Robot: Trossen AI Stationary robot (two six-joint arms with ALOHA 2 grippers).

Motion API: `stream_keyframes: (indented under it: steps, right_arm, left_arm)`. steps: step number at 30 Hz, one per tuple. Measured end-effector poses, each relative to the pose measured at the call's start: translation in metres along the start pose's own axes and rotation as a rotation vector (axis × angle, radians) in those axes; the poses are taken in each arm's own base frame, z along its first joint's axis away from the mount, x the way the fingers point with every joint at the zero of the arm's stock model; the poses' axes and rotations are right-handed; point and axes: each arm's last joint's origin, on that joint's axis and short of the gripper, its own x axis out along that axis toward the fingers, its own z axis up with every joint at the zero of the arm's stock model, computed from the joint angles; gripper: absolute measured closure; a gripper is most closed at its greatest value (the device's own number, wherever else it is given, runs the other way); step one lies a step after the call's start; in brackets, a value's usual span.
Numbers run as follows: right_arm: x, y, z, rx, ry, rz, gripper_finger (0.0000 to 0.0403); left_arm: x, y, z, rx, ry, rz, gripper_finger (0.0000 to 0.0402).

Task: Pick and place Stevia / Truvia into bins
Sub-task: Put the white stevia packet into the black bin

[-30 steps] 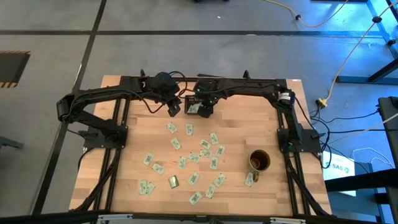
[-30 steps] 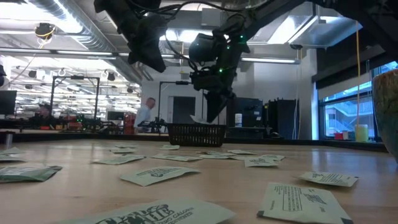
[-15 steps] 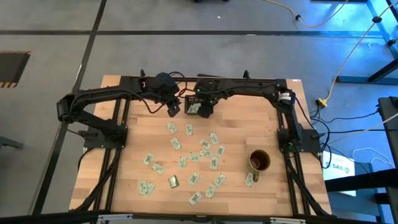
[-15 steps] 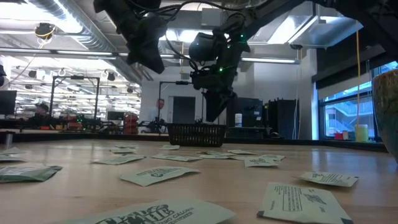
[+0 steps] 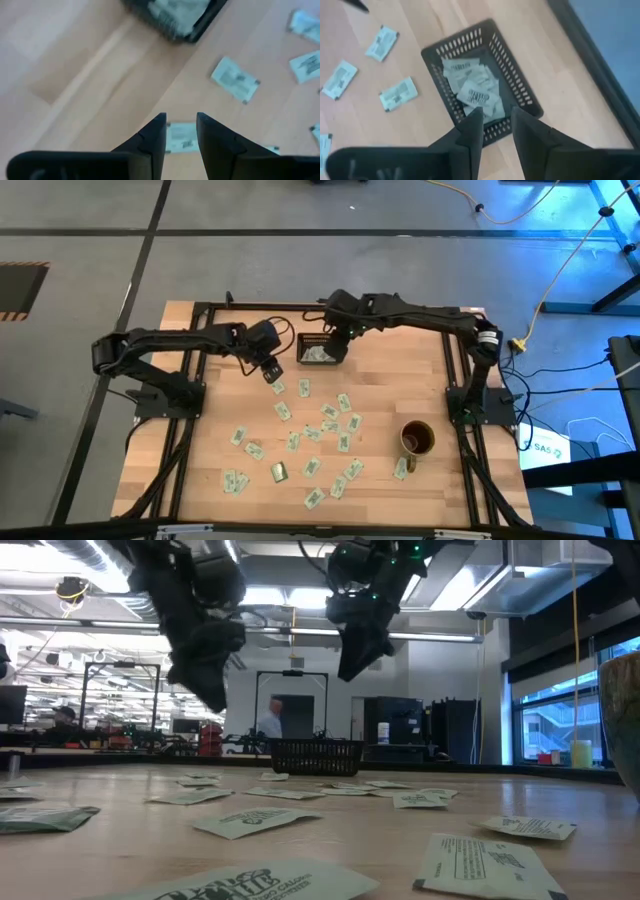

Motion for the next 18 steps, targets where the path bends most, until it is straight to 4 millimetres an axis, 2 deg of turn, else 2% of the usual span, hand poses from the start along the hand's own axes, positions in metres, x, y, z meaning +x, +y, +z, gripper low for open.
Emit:
stream_keyframes:
  steps: [10,18]
  right_arm:
    - [-0.002,0.0,0.0,0.0,0.001,0.0,0.0298]
    - [-0.002,0.0,-0.001,0.0,0.004,0.0,0.0298]
  left_arm:
    - [0.027,-0.005,-0.027,-0.06,0.13,0.026,0.0296]
    - [0.056,-0.01,-0.03,-0.064,0.18,0.061,0.0284]
